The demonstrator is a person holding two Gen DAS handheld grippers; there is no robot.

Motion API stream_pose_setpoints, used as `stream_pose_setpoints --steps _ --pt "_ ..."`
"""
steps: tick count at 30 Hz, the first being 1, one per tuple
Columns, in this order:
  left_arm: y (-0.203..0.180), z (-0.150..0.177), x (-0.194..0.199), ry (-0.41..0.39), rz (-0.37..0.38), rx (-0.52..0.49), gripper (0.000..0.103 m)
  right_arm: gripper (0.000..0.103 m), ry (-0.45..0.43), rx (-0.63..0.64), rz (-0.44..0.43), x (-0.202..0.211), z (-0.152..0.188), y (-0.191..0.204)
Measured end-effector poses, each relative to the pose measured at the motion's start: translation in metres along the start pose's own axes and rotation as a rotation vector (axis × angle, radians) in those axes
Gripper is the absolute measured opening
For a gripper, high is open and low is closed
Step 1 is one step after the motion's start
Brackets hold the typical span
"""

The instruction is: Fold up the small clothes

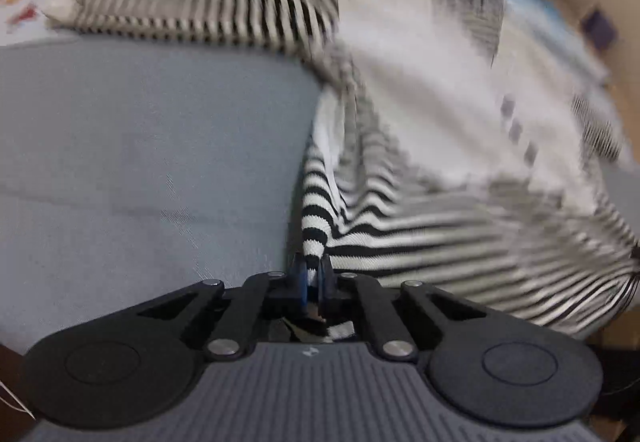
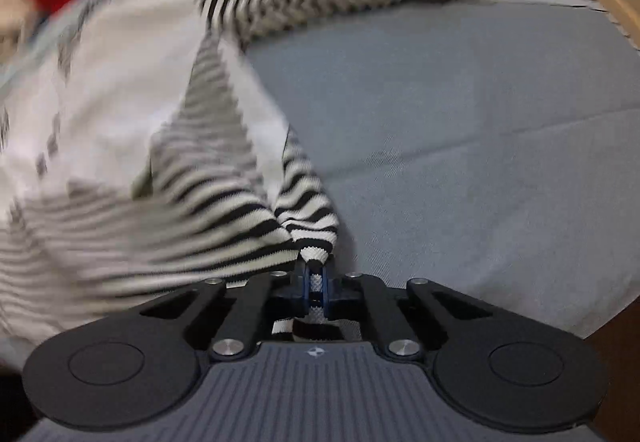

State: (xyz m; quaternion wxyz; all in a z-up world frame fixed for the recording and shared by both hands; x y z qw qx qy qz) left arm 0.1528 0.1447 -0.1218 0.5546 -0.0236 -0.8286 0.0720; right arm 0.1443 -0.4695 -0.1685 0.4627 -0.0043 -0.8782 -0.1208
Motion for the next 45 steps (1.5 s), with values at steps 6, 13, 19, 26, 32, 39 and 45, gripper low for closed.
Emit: stream_pose_setpoints --steps 6,13,19,26,32,39,45 --pt "0.006 0.032 0.002 0.101 -0.220 -0.184 0.002 0.005 -0.053 -0.039 -0.054 0.036 -0.010 -0.021" --pt "-0.012 0.036 -0.016 0.100 -0.284 -0.260 0.010 0.009 0.107 0.156 0.112 0.009 0.018 -0.006" --pt "-0.054 0.014 0.007 -0.090 -0.182 -0.301 0.027 0.035 -0.103 0.268 0.123 0.041 0.003 0.021" --pt "-0.050 0.060 -0.050 0.188 -0.235 -0.410 0.026 0.042 0.082 0.358 0.093 0.000 0.030 0.036" --pt "-0.078 0.033 -0.018 0.004 -0.106 -0.379 0.029 0.043 0.102 0.347 0.082 0.002 0.032 0.032" --pt "-0.074 0.051 -0.047 0.130 -0.209 -0.410 0.034 0.047 0.190 0.409 0.133 -0.022 0.045 0.039" --pt "-0.086 0.007 0.010 -0.165 -0.140 -0.282 0.037 0.047 -0.049 0.342 -0.007 0.019 0.009 0.062"
Point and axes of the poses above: each gripper's, at about its wrist camera, not at the fingertips, and x roughly against the way its jaws point, y to its left, z to its underside, the point moved 7 cm from there along -x, roughly the way its jaws point, and after that the axes turned 2 degrees about -z, right-handed, at the moved point
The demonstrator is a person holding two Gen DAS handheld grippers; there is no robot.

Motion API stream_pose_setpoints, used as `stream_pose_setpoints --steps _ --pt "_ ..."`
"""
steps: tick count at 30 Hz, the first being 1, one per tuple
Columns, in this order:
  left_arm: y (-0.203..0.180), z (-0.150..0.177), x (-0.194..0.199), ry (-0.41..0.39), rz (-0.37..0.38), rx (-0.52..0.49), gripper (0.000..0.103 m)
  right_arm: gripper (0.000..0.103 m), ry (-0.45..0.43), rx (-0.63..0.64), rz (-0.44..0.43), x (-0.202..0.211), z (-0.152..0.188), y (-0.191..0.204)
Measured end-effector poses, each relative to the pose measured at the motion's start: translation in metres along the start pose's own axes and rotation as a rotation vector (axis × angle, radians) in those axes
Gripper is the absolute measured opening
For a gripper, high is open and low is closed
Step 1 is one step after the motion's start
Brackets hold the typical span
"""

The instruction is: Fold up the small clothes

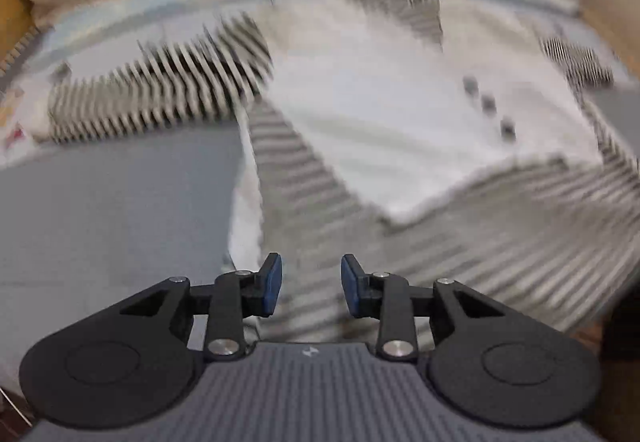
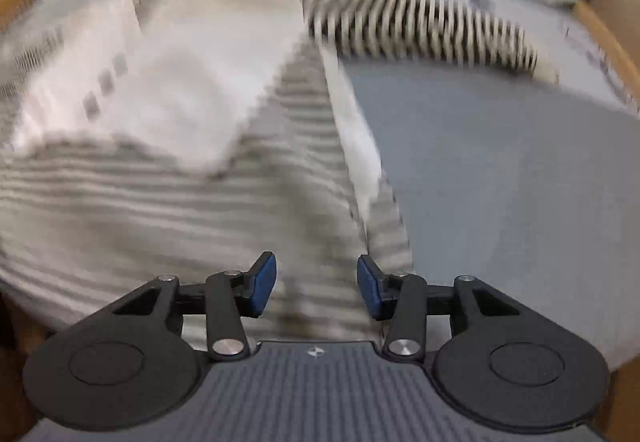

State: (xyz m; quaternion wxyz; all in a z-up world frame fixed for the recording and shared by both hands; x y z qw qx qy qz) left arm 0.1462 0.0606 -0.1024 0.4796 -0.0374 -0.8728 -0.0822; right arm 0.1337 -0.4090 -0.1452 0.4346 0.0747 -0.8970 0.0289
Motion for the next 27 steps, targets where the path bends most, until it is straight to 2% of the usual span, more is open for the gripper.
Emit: stream_pose_setpoints --steps 2,6,11,14,17,19,22,23,24,26,27 --pt "0.001 -0.015 0.008 -0.079 -0.020 0.036 0.037 0.047 -0.124 -0.008 -0.001 0.015 -0.022 0.004" --pt "-0.001 -0.044 0.016 -0.189 -0.051 0.096 0.040 0.047 -0.317 -0.037 -0.010 0.037 -0.062 0.012" --pt "-0.002 -0.076 0.038 -0.337 -0.085 0.162 0.047 0.047 -0.488 -0.074 -0.013 0.062 -0.094 0.018" --pt "0.001 -0.094 0.048 -0.366 -0.067 0.205 0.047 0.047 -0.557 -0.098 -0.024 0.074 -0.111 0.026" --pt "-0.005 -0.114 0.057 -0.360 -0.030 0.199 0.047 0.047 -0.616 -0.130 -0.015 0.083 -0.128 0.030" --pt "-0.018 -0.132 0.061 -0.348 0.010 0.157 0.047 0.047 -0.640 -0.180 -0.006 0.085 -0.138 0.026" --pt "-0.043 -0.159 0.062 -0.349 0.018 0.070 0.047 0.046 -0.636 -0.273 -0.010 0.078 -0.156 0.010" --pt "-0.053 -0.170 0.058 -0.348 0.024 0.046 0.047 0.039 -0.622 -0.298 -0.017 0.073 -0.162 0.004" --pt "-0.061 -0.177 0.051 -0.347 0.036 0.034 0.047 0.024 -0.604 -0.323 -0.025 0.065 -0.167 -0.002" --pt "-0.070 -0.186 0.036 -0.354 0.056 0.047 0.046 0.014 -0.567 -0.369 -0.055 0.048 -0.181 -0.013" --pt "-0.072 -0.189 0.023 -0.348 0.066 0.086 0.044 0.014 -0.556 -0.375 -0.069 0.040 -0.186 -0.013"
Point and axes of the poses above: each gripper's, at about its wrist camera, not at the fingertips, and x roughly against the way its jaws point, y to its left, z to its underside, the point moved 7 cm from there along -x, roughly the way its jaws point, and after that the axes turned 2 degrees about -z, right-handed, at the moved point
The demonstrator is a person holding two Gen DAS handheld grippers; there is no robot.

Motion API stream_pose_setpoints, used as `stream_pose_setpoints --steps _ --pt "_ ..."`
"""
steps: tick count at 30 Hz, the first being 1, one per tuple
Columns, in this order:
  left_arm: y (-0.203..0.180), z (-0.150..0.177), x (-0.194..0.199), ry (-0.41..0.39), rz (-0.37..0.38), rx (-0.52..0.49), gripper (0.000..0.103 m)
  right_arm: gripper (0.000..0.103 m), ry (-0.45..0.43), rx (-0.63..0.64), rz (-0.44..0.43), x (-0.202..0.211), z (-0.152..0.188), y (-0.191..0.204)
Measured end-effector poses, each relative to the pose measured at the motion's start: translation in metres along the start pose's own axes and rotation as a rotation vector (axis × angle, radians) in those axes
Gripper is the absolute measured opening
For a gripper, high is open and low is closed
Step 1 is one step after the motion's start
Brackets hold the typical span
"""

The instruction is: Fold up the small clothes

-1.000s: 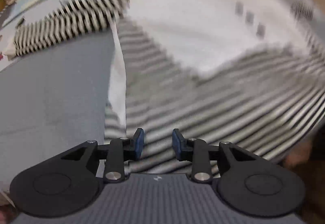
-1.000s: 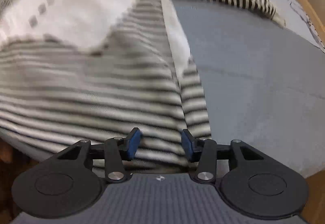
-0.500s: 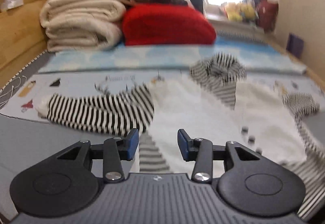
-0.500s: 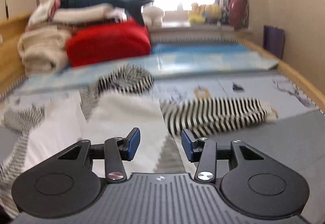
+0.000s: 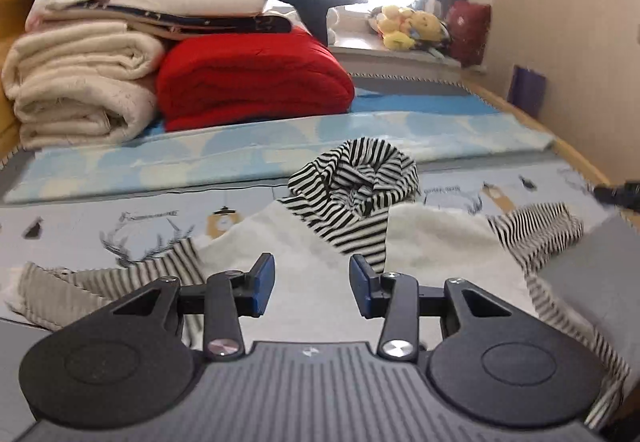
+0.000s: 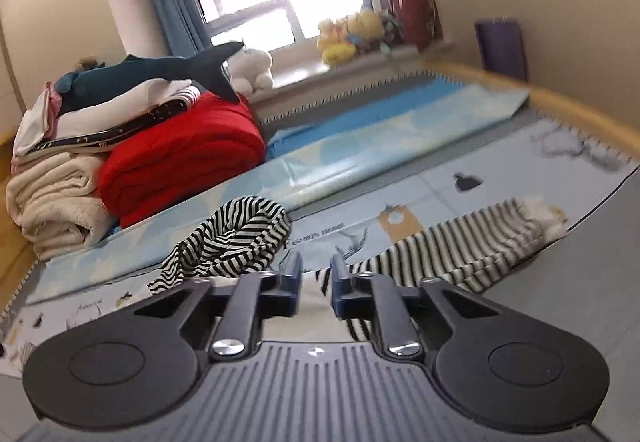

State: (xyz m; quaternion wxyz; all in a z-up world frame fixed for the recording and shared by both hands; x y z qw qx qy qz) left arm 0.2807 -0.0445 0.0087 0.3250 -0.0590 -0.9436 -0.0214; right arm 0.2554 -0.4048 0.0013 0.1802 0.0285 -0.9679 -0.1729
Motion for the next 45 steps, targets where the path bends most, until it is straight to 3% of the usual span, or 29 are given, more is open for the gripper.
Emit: stream_pose_setpoints --steps 3,7,11,15,20,23,25,27,28,33,35,38,41,43,45 --pt "0.003 0.014 -0.039 0.115 -0.009 0.131 0.023 0.016 0.072 -0.007 -0.039 -0.042 -0.003 0.002" --pt "-0.006 0.016 -0.071 0.133 -0.053 0.111 0.023 0.021 0.205 0.000 -0.106 -0.111 0.004 0.014" --pt "-0.006 0.007 -0.086 0.103 -0.057 0.104 0.023 0.047 0.270 0.076 -0.147 -0.185 0.001 0.034" --pt "-0.001 0.008 -0.102 0.141 -0.067 0.116 0.023 0.049 0.325 0.036 -0.151 -0.259 0.000 0.031" --pt "0.003 0.004 -0.119 0.165 -0.061 0.101 0.023 0.049 0.463 -0.056 -0.207 -0.333 0.029 0.035" --pt "0.006 0.000 -0.123 0.164 -0.046 0.101 0.023 0.049 0.522 -0.005 -0.207 -0.371 0.049 0.056" --pt "0.010 -0.003 -0.126 0.157 -0.052 0.090 0.023 0.047 0.511 0.024 -0.178 -0.383 0.050 0.065" --pt "0.016 -0.003 -0.128 0.160 -0.060 0.089 0.023 0.001 0.485 0.055 -0.174 -0.391 0.041 0.075" --pt "0.019 -0.004 -0.128 0.162 -0.058 0.097 0.023 0.000 0.485 0.077 -0.157 -0.396 0.035 0.079" --pt "0.030 -0.008 -0.124 0.146 -0.061 0.119 0.023 0.000 0.316 0.179 -0.171 -0.406 -0.035 0.116" --pt "0.033 -0.009 -0.123 0.147 -0.066 0.136 0.023 0.000 0.238 0.234 -0.217 -0.409 -0.061 0.143" --pt "0.032 -0.013 -0.121 0.138 -0.059 0.153 0.023 0.000 0.102 0.347 -0.174 -0.408 -0.085 0.169" --pt "0.030 -0.015 -0.119 0.131 -0.060 0.152 0.023 0.005 0.161 0.292 -0.112 -0.408 -0.086 0.151" --pt "0.031 -0.015 -0.116 0.135 -0.055 0.157 0.023 0.016 0.230 0.232 -0.151 -0.395 -0.074 0.126" --pt "0.032 -0.016 -0.112 0.130 -0.051 0.163 0.024 0.039 0.270 0.242 -0.134 -0.372 -0.056 0.092"
Point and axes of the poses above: each gripper's, at about its wrist camera, not at the fingertips, and x roughly against the way its jaws point, y to its left, z to its underside, the point moved 7 cm from there along -x, roughly the way its jaws point, and after that the axes turned 2 degrees about -z, right-handed, at the moved point
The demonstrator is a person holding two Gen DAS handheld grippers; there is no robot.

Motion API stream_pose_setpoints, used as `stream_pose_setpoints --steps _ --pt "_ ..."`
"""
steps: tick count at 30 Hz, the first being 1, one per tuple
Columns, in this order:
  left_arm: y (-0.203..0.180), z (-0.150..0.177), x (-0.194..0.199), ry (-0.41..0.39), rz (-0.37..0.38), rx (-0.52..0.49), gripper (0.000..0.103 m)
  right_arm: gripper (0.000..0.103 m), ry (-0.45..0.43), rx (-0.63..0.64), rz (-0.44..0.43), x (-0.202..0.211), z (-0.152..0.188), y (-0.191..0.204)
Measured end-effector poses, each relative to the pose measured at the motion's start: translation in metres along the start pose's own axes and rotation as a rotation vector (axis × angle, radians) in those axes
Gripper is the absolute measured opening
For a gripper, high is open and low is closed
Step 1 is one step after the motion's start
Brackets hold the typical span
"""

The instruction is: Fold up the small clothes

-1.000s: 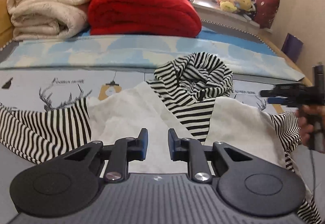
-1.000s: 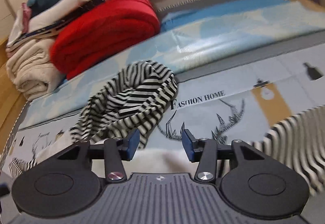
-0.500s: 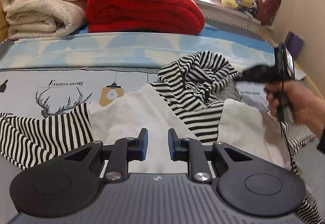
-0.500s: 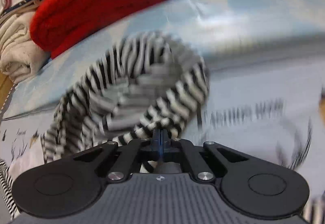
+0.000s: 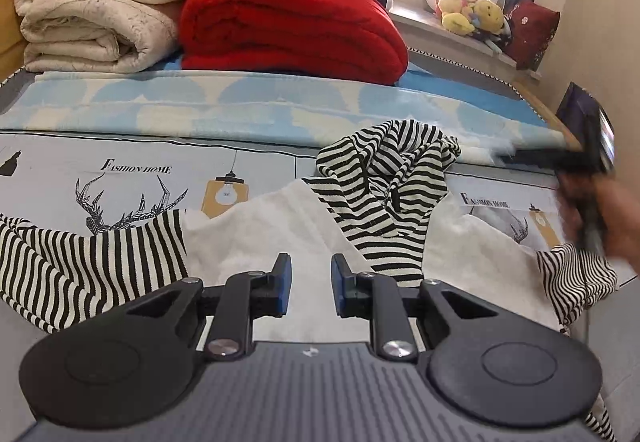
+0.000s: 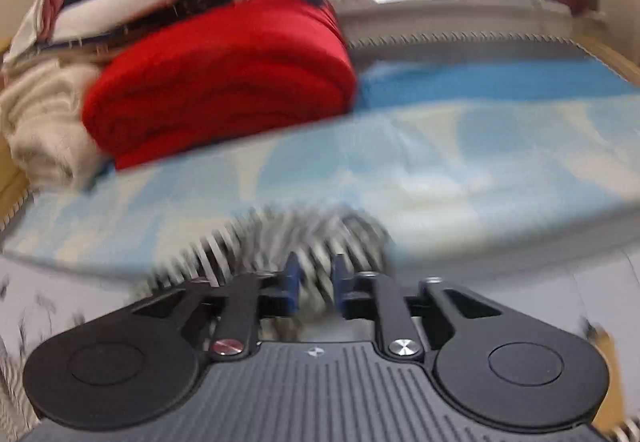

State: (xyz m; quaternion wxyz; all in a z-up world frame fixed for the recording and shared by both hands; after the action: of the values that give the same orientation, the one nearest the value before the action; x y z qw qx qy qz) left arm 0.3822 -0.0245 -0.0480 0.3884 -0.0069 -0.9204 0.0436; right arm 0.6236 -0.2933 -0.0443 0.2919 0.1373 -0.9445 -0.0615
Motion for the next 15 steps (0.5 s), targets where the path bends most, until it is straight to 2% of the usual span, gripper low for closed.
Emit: stream_pose_setpoints --steps 2,6,9,11,15 --pt "0.001 0.000 0.004 -0.003 0.006 0.002 0.024 0.050 0.012 -0.003 0.039 0.025 0.033 -0.030" --pt "0.000 0.001 0.006 -0.009 0.003 -0.003 0.024 0.051 0.118 -0.002 0.073 0.044 0.100 -0.069" --pt "-0.002 0.003 0.006 -0.004 0.003 0.004 0.024 0.050 0.193 0.016 0.074 0.053 0.144 -0.071" --pt "-0.003 0.003 0.006 -0.006 0.002 0.003 0.024 0.051 0.185 0.111 0.093 0.064 0.164 -0.064" --pt "-0.006 0.003 0.003 -0.003 0.002 -0.003 0.024 0.051 0.219 0.203 0.094 0.073 0.180 -0.055"
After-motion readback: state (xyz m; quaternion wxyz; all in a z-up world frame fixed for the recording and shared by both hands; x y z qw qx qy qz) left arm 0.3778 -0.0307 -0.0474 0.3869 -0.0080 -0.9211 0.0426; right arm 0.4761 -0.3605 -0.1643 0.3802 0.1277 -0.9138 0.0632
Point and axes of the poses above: each gripper's, at about its wrist camera, not at the fingertips, and x roughly against the way its jaws point, y to its left, z to its underside, the point moved 7 cm from there along -x, roughly the way its jaws point, and after that the axes turned 2 degrees about -z, right-handed, at the moved point
